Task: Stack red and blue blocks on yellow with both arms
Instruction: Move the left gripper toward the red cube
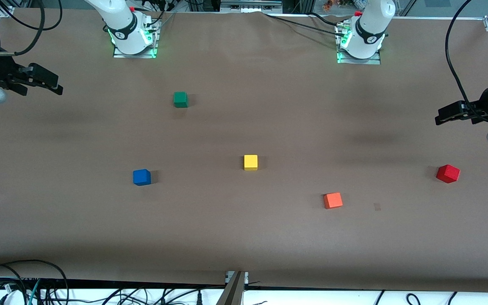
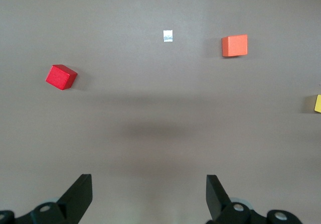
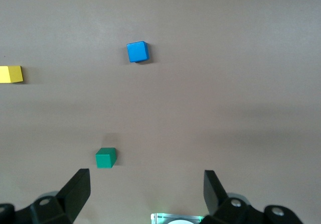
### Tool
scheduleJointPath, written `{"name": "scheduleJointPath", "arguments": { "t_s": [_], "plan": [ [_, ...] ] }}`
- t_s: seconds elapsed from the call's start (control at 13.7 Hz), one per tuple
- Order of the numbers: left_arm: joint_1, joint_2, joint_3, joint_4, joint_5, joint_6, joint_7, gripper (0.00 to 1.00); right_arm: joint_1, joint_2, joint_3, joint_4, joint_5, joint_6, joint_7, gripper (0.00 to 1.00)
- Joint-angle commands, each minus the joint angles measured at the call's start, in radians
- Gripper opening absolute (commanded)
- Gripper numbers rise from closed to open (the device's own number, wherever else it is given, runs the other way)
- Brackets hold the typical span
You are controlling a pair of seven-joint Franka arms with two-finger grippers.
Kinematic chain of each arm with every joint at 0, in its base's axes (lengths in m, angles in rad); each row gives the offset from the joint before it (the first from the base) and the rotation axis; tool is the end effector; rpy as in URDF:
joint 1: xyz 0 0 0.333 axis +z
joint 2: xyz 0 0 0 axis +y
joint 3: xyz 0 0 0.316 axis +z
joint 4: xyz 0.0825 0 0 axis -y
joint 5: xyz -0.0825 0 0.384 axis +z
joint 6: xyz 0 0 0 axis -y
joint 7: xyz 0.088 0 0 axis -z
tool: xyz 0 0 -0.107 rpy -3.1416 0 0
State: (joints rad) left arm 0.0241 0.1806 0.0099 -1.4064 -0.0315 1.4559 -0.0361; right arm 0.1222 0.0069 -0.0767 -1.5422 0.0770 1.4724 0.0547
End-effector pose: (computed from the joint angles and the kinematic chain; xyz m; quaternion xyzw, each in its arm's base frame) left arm 0.5963 0.0161 0.5878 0.9972 0.0342 -0.0655 0.0148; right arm 0.5454 0.0339 0.6262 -0.9985 0.0023 0.0402 0.0362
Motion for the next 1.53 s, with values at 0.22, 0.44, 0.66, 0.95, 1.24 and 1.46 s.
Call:
{"name": "scheduleJointPath", "arguments": {
  "t_s": [0.22, 0.44, 0.66, 0.95, 1.24, 1.46],
  "plan": [
    [-0.004, 0.003, 0.001, 0.015, -0.008, 0.0, -0.011, 1.0, -0.01, 0.01, -0.009, 0.027, -0.048, 0.012, -0.007, 1.0],
    [-0.004, 0.005, 0.001, 0.017, -0.005, 0.0, -0.013, 1.0, -0.007, 0.012, -0.009, 0.027, -0.063, 0.016, -0.007, 1.0],
    [-0.004, 0.005, 0.001, 0.017, -0.008, 0.0, -0.019, 1.0, -0.007, 0.012, -0.009, 0.027, -0.063, 0.016, -0.007, 1.0],
    [0.013, 0.036, 0.007, 0.017, -0.004, 0.007, -0.005, 1.0, -0.006, 0.012, -0.009, 0.025, -0.065, 0.017, -0.007, 1.0],
    [0.083, 0.138, 0.035, 0.063, -0.007, 0.041, 0.005, 1.0, -0.004, 0.012, -0.009, 0.025, -0.065, 0.017, -0.007, 1.0],
    [0.186, 0.232, 0.033, 0.064, -0.016, 0.125, 0.297, 1.0, -0.004, 0.012, -0.008, 0.025, -0.063, 0.019, -0.007, 1.0]
  ]
}}
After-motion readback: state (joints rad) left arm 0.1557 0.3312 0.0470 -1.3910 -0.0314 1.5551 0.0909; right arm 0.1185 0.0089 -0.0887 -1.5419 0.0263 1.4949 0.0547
